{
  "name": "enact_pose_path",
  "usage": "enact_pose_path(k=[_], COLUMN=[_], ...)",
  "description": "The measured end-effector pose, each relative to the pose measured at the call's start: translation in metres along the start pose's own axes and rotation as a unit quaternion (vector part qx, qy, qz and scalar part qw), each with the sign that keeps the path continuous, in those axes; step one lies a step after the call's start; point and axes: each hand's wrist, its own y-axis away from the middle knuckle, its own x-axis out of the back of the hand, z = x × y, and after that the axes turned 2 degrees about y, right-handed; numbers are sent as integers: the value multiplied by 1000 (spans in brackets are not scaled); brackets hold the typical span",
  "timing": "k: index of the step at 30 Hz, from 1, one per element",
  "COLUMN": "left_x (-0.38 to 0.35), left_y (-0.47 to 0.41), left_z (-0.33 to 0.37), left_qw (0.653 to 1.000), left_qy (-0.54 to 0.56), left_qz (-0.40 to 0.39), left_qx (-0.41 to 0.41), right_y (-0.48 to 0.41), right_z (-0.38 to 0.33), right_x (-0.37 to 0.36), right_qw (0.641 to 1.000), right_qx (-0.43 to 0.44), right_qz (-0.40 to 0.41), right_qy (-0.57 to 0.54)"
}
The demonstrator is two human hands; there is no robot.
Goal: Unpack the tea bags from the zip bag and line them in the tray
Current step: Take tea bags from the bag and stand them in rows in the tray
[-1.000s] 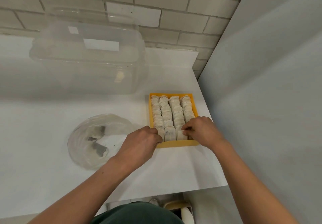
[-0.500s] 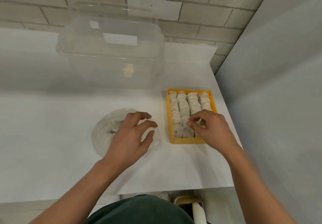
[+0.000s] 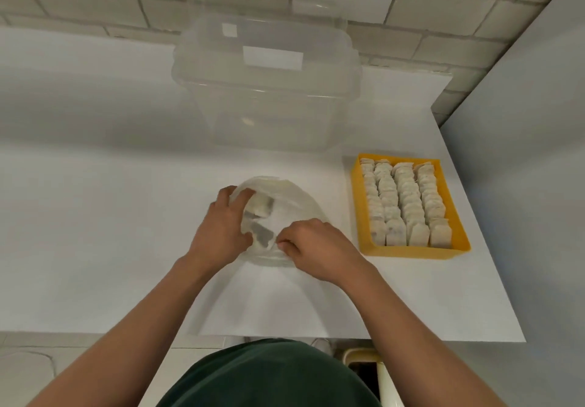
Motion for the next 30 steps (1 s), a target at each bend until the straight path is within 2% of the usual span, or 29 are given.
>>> enact_pose_path(k=[2, 6, 11, 16, 23, 30], left_x=[4, 11, 12, 15, 17, 18], left_y=[-7, -9, -5, -7, -11, -14], left_z=[0, 2, -6, -18, -30, -34], left_qw=[998, 991, 988, 983, 977, 974], left_qy=[51, 108, 149, 176, 189, 203], left_qz=[-31, -70, -40, -54, -89, -87], left_qx=[-2, -26, -32, -25, -35, -47], right_y=[-7, -18, -35, -42, -49, -52], right_z=[5, 4, -11, -21, -25, -25], right_x=[-2, 0, -1, -6, -23, -36], right_qw=[998, 994, 990, 995, 994, 976], right_qx=[-52, -102, -94, -73, -56, -42], right_qz=[-12, 36, 71, 26, 82, 199], right_qy=[15, 3, -77, -60, 34, 74])
